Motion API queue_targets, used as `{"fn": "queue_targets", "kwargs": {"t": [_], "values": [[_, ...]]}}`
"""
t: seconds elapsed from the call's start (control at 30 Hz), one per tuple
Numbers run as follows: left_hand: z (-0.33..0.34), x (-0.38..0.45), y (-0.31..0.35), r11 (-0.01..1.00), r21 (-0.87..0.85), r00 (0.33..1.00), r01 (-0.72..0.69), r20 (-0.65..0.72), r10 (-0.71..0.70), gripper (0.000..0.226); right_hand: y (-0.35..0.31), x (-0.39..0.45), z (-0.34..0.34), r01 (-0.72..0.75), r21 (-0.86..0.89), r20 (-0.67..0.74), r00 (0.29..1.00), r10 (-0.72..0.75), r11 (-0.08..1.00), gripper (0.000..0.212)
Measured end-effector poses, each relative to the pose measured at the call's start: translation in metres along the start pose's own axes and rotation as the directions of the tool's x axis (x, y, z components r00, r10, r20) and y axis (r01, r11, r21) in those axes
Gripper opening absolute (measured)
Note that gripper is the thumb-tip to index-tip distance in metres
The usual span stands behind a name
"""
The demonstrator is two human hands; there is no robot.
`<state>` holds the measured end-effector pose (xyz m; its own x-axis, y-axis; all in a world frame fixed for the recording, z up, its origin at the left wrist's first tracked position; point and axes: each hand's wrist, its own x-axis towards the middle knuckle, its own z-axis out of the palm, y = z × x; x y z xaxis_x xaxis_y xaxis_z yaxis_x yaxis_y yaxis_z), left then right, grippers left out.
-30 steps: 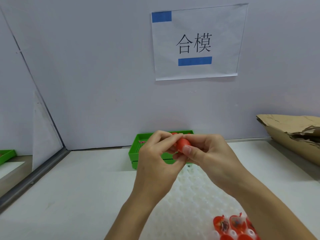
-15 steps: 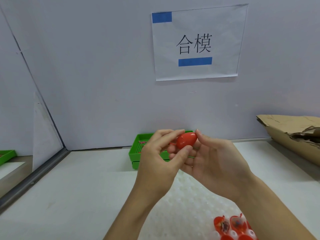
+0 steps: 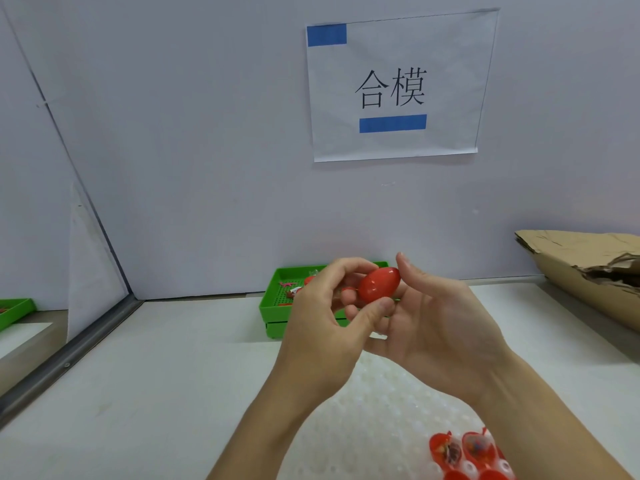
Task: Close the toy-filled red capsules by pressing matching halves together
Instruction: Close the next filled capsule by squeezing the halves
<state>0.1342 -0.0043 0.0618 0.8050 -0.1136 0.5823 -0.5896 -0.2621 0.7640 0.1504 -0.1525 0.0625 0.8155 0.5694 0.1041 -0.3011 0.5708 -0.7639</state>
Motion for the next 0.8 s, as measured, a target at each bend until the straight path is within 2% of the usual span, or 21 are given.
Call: {"fn": "queue_targets", "kwargs": {"t": [0.17,0.27,0.47,0.53,0.6,0.67,0.7,0.8], "values": [[-0.0014,-0.0013,0.0011,1.0,0.015,1.0,-0.022,-0.006,0.022,0.031,-0.0004,0.0,0.0012,0.036,0.017,0.0,0.999,-0.036,0.999,0.061],[-0.0005,-0.0012,0.0032,1.0,0.019,0.999,-0.025,-0.041,0.026,0.024,-0.0008,-0.0007,0.002,0.012,-0.007,-0.014,1.0,-0.012,1.0,0.058],[-0.0008,0.0009,0.005,0.989,-0.144,0.996,0.036,-0.073,-0.047,0.025,-0.004,-0.002,0.0037,-0.023,-0.018,-0.047,0.999,0.022,1.0,0.064],[-0.0015,0.0018,0.0061,0.98,-0.187,0.994,0.064,-0.073,-0.078,0.029,-0.0047,-0.0019,0.0031,-0.019,-0.061,-0.096,0.995,0.013,0.998,0.058],[-0.0012,0.003,0.0052,0.961,-0.255,0.989,0.106,-0.075,-0.129,0.033,-0.0053,-0.0015,0.0034,0.006,-0.176,-0.186,0.982,-0.039,0.984,0.047],[-0.0007,0.0046,0.0028,0.898,-0.402,0.971,0.178,-0.073,-0.226,0.043,-0.0062,-0.0008,0.0047,0.045,-0.333,-0.271,0.952,-0.141,0.942,0.04],[-0.0009,0.0055,0.0019,0.831,-0.509,0.954,0.224,-0.058,-0.293,0.047,-0.0066,-0.0005,0.0054,0.065,-0.403,-0.297,0.934,-0.198,0.913,0.039],[-0.0043,0.0073,0.0031,0.532,-0.777,0.893,0.336,0.083,-0.443,0.039,-0.0089,-0.0003,0.0064,0.124,-0.481,-0.334,0.889,-0.313,0.868,0.03]]}}
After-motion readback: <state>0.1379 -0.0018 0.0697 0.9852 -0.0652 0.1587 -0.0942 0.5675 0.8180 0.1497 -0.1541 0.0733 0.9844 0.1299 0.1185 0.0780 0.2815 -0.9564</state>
